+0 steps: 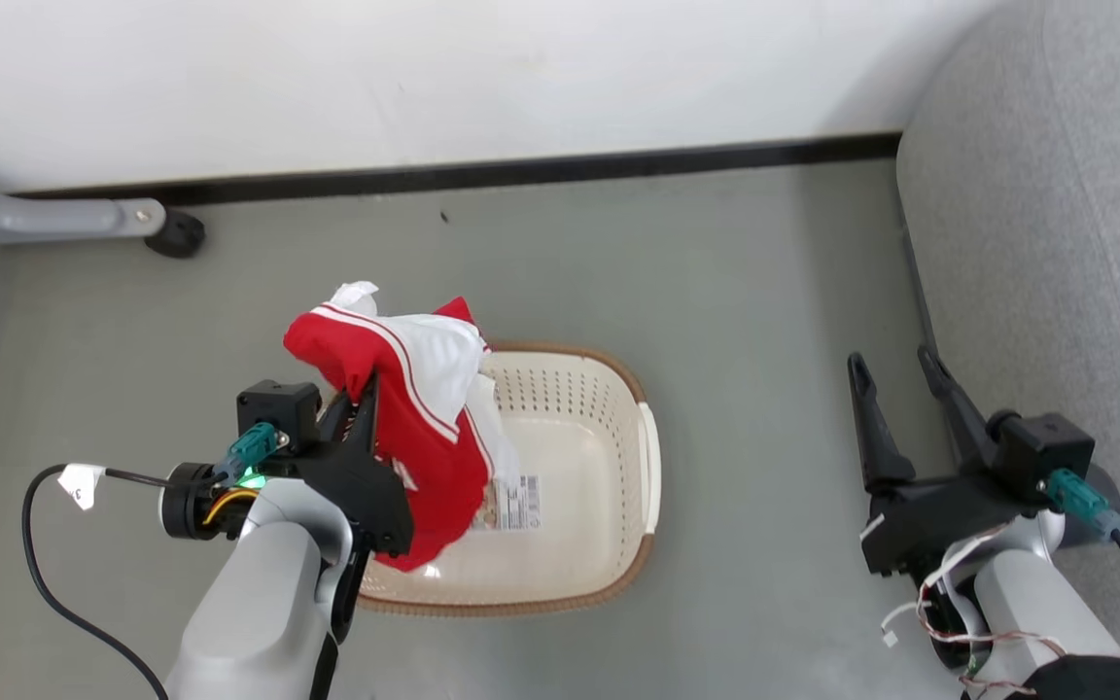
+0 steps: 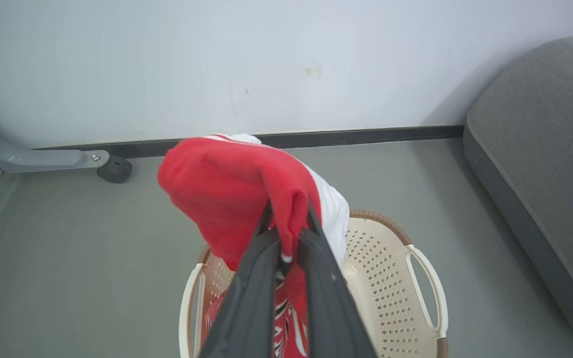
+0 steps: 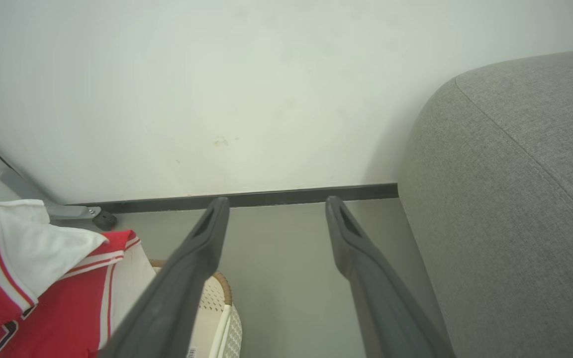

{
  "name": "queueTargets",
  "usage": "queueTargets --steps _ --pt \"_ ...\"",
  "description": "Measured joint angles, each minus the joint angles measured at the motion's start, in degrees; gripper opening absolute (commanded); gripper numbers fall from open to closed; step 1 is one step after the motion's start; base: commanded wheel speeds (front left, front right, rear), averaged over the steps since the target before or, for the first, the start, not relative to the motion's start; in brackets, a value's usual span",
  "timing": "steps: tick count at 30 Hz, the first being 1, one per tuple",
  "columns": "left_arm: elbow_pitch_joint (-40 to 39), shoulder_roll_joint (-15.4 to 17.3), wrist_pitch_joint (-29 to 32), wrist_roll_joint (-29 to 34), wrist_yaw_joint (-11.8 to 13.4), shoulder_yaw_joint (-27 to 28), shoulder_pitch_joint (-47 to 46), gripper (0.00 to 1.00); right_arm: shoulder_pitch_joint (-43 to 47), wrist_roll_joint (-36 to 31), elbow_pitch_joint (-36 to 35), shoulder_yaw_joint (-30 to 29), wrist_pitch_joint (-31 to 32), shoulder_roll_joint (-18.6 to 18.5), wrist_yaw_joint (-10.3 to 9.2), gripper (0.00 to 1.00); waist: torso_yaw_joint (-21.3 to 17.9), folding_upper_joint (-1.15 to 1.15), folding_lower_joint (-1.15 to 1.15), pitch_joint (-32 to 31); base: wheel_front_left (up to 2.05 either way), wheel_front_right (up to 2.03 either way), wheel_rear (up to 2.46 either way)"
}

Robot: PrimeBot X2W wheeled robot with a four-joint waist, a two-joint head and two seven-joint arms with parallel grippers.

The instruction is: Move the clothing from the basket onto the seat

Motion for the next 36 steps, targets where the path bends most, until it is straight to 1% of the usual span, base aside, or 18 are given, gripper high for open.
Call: queueTargets --steps 7,14,18,22,26,36 --pt "-7.2 0.0 0.0 0.0 -0.4 -0.4 2.6 0.0 2.8 0.0 -0.1 0.0 0.0 0.1 0.2 1.0 1.5 0.0 0.0 -4.6 0.0 0.0 0.0" --pt "-16.7 0.1 0.0 0.0 -0.5 -0.4 4.1 0.0 3.4 0.0 -0.5 0.2 0.0 0.3 0.45 1.0 2.7 0.0 0.01 -7.4 0.0 0.0 0.0" --pt "-20.7 0.1 0.0 0.0 -0.5 -0.4 4.7 0.0 3.6 0.0 -0.5 0.2 0.0 0.4 0.62 1.0 3.0 0.0 0.01 -8.0 0.0 0.0 0.0" --pt "-28.3 0.1 0.0 0.5 -0.5 -1.7 4.7 0.0 4.4 0.4 -0.5 0.1 0.0 0.4 0.7 1.0 3.4 0.0 0.02 -9.0 0.0 0.0 0.0" --pt "-31.1 0.1 0.0 0.9 -0.9 -2.0 4.7 0.0 4.4 0.4 -0.5 0.1 0.0 0.6 0.77 1.0 3.6 0.01 0.02 -9.4 0.0 0.0 0.0" --pt "-40.4 0.5 -0.2 1.8 -0.9 -2.5 4.6 0.0 5.0 0.4 -0.7 0.9 0.0 1.1 0.96 1.0 3.6 0.01 0.02 -9.6 0.0 0.0 0.0"
